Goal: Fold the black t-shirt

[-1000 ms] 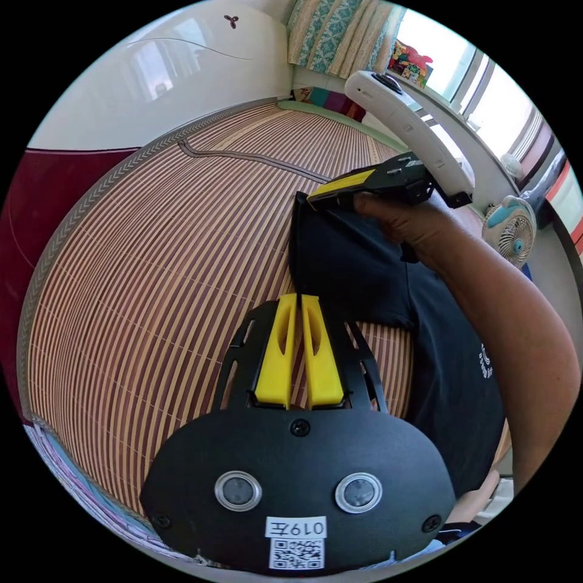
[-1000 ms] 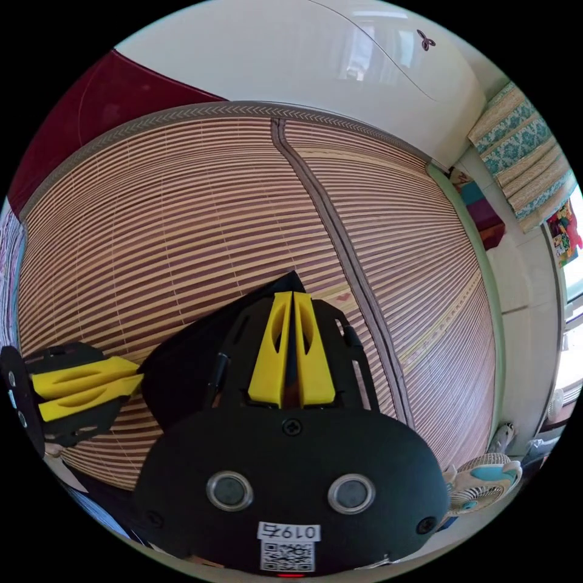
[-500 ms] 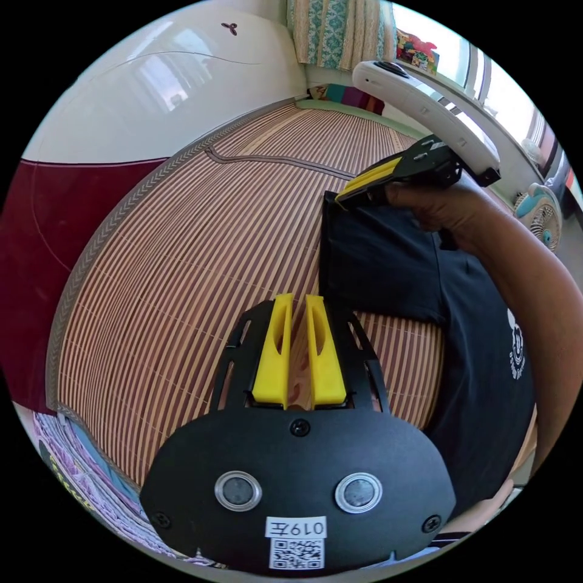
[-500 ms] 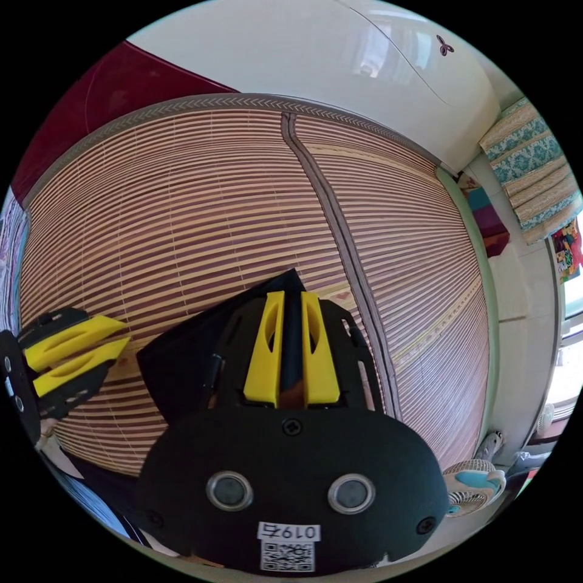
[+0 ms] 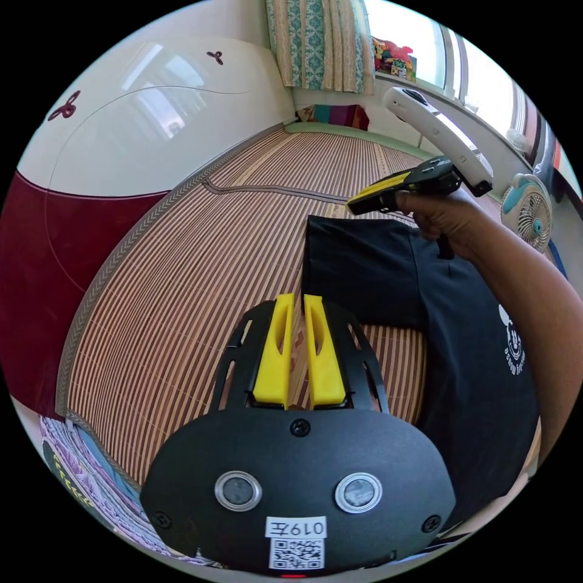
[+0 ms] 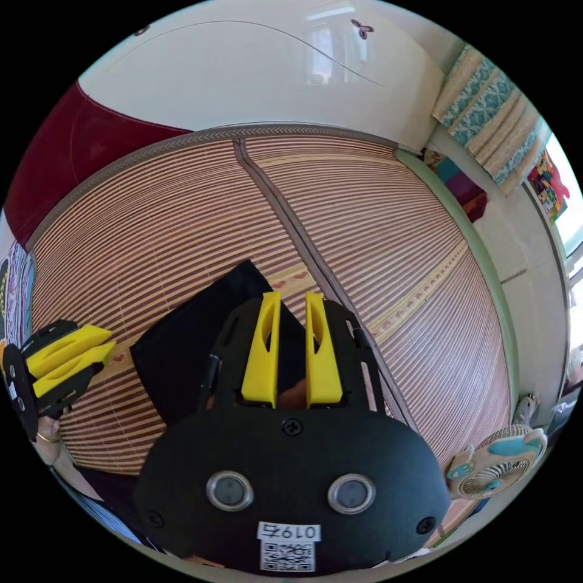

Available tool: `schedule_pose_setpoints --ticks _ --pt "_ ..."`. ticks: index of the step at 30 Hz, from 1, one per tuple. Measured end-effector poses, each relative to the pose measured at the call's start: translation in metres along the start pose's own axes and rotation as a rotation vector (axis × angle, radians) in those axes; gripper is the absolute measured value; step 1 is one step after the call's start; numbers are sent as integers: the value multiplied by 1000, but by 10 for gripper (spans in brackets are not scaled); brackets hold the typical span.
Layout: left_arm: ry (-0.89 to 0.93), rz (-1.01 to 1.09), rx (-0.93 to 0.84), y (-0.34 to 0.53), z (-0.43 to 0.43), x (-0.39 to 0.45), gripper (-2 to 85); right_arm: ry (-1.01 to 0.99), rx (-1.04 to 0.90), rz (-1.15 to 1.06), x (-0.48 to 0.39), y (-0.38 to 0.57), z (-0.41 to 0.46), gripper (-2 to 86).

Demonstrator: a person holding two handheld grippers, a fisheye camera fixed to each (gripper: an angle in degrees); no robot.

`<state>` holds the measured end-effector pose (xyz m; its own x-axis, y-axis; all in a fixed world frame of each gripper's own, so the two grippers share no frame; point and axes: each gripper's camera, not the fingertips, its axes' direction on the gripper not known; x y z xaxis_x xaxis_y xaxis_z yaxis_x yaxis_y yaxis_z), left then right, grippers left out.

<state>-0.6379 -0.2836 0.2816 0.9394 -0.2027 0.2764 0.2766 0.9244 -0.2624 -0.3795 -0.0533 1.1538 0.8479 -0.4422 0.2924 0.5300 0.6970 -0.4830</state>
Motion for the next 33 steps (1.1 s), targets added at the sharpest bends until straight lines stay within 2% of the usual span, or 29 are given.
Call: schedule_pose_setpoints --ticks 5,15,18,25,33 --pt "-10 18 -35 3 11 13 9 17 -66 12 11 15 18 64" --pt "-16 35 -90 8 29 28 13 20 -60 38 18 25 12 52" --pt "-21 36 -90 10 30 33 14 40 -54 27 19 31 2 52" --pt "-39 40 -88 15 29 47 15 57 125 114 49 69 -64 51" --pt "-81 37 -80 22 25 62 17 112 86 108 81 135 -99 -4"
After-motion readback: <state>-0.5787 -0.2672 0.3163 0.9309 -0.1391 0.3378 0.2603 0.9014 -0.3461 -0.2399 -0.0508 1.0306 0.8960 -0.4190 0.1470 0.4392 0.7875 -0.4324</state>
